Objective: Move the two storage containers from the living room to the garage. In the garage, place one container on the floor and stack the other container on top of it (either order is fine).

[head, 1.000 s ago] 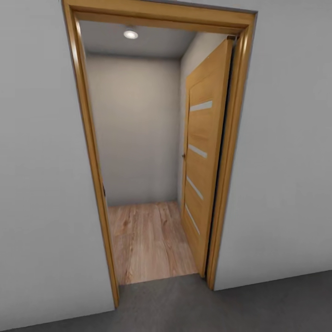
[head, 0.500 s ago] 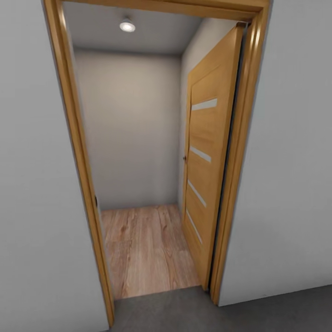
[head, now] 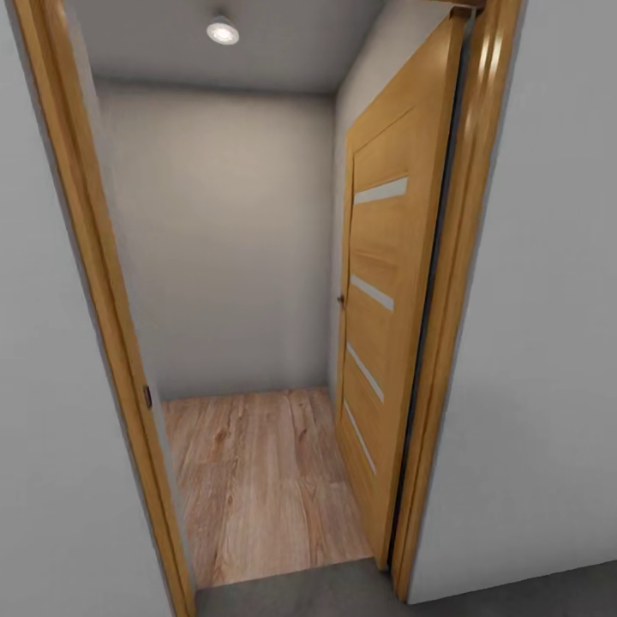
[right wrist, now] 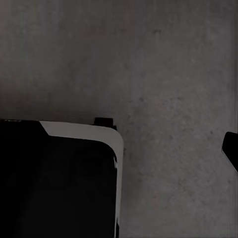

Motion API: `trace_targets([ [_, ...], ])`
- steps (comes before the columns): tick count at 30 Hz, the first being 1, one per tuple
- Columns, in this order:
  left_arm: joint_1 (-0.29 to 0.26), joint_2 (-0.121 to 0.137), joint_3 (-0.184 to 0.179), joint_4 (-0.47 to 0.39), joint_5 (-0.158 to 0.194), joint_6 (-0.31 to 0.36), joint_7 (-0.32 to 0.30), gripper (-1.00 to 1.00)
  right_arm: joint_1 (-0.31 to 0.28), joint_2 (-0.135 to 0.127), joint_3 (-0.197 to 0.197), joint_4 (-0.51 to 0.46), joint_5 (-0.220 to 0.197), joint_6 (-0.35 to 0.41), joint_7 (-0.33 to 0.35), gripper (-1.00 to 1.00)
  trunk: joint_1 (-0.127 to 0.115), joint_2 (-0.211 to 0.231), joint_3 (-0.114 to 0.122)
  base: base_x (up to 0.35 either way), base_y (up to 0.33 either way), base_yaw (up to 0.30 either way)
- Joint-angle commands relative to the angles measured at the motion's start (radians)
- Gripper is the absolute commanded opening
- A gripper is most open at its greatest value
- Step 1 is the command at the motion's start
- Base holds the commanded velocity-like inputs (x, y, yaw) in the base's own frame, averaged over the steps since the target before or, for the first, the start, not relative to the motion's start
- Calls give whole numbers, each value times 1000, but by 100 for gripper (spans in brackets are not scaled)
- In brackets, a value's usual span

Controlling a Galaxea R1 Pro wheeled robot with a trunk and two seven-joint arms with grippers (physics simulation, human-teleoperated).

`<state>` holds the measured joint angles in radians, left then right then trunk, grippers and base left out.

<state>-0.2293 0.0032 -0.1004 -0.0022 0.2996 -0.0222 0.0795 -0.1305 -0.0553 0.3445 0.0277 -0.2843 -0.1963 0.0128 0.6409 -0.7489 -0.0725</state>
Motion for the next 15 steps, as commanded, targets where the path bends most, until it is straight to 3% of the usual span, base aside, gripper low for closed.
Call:
trace_targets([
  [1, -1, 0, -9, 1, 9, -2, 2, 100, -1, 1, 8, 3, -9, -6, 1, 100, 1, -1, -2, 321, -94, 0],
  [8, -1, 1, -9, 1, 10, -3, 2, 100, -1, 0, 8, 3, -12, -10, 2, 100, 1, -1, -2, 321, -94, 8],
  [15, -1, 1, -9, 1, 10, -6, 2, 100, -1, 0, 6, 3, -16, -12, 2, 100, 1, -1, -2, 322, -94, 199],
])
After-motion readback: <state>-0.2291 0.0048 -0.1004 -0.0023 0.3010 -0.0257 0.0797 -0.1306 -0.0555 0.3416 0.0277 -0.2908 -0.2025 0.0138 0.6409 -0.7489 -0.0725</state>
